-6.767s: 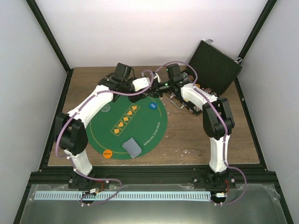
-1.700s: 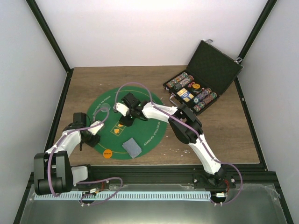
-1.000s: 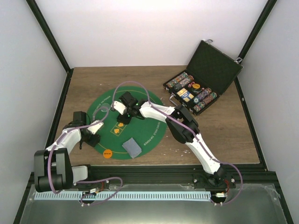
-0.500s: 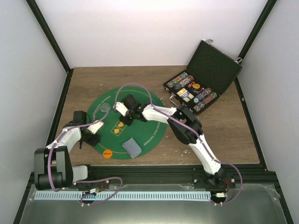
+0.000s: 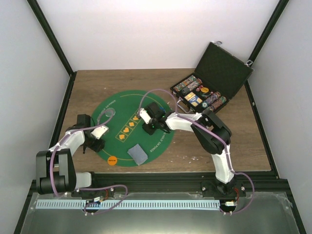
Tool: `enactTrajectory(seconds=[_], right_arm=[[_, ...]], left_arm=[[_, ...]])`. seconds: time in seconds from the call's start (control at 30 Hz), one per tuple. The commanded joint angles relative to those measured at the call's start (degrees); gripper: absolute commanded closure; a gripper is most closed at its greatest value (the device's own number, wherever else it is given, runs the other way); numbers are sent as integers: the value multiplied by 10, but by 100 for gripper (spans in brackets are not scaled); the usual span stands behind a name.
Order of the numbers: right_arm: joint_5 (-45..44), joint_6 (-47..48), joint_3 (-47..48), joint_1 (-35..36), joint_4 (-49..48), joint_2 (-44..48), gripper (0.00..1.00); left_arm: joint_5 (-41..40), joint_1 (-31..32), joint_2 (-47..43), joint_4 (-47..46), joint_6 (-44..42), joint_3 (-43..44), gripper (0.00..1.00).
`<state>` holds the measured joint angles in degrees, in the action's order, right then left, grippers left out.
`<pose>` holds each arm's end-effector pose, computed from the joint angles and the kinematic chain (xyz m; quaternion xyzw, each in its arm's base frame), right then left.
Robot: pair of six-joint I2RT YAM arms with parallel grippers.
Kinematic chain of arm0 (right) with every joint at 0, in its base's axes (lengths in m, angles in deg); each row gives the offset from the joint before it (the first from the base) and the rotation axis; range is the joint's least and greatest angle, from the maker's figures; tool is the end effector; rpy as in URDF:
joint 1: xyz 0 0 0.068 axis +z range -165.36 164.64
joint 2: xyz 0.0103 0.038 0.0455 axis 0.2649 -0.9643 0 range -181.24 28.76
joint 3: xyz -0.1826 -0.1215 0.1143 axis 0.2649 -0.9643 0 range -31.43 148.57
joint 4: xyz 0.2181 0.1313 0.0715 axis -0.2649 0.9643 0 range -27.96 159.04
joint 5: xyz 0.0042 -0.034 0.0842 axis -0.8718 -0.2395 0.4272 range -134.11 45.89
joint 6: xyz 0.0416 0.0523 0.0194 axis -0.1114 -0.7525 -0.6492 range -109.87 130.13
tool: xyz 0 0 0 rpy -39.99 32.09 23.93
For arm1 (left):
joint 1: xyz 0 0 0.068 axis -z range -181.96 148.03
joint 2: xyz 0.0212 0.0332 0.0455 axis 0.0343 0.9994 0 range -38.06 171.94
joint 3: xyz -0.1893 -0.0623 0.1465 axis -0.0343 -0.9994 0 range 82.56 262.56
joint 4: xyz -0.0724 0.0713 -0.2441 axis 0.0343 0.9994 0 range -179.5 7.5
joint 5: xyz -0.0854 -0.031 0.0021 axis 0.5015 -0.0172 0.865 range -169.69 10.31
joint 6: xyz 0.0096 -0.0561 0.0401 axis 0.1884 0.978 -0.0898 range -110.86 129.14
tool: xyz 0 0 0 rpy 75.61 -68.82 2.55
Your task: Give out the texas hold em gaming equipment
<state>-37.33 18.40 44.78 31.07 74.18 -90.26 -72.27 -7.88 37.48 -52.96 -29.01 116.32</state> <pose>0.2934 0.3182 0.0900 -0.4532 0.8373 0.1516 0.2656 0.2117 0.0146 0.0955 0.2820 0.9519 -0.0216 0.1183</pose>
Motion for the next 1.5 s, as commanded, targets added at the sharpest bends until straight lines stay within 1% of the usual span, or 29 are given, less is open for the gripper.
enactTrajectory(seconds=[0.0,0.07,0.23,0.37,0.6,0.7,0.83,0.97,1.07,1.23,1.47], right_arm=[[-72,-30,-100,-40,112,-2,73],[-89,-41,-124,-53,114,13,73],[-87,-73,-187,-101,102,62,73],[-97,-79,-203,-124,104,79,73],[-79,-76,-177,-128,110,106,71],[-72,-74,-157,-127,118,113,69],[-62,-73,-139,-127,123,123,67],[-43,-73,-121,-128,123,128,63],[-27,-67,-106,-128,123,133,62],[-23,-58,-86,-128,130,142,58],[-20,-52,-82,-128,143,159,57]], left_arm=[[-19,2,37,-51,2,-18,52],[-22,2,39,-52,1,-20,52],[-23,2,53,-46,-5,-23,53],[-26,1,60,-44,-5,-19,54],[-25,2,60,-32,-1,-9,49],[-16,2,59,-21,3,2,44],[-9,2,60,-19,2,6,43],[-2,2,61,-6,5,14,39],[3,2,65,7,20,33,33],[18,2,69,27,32,64,28],[16,2,98,23,46,75,23]])
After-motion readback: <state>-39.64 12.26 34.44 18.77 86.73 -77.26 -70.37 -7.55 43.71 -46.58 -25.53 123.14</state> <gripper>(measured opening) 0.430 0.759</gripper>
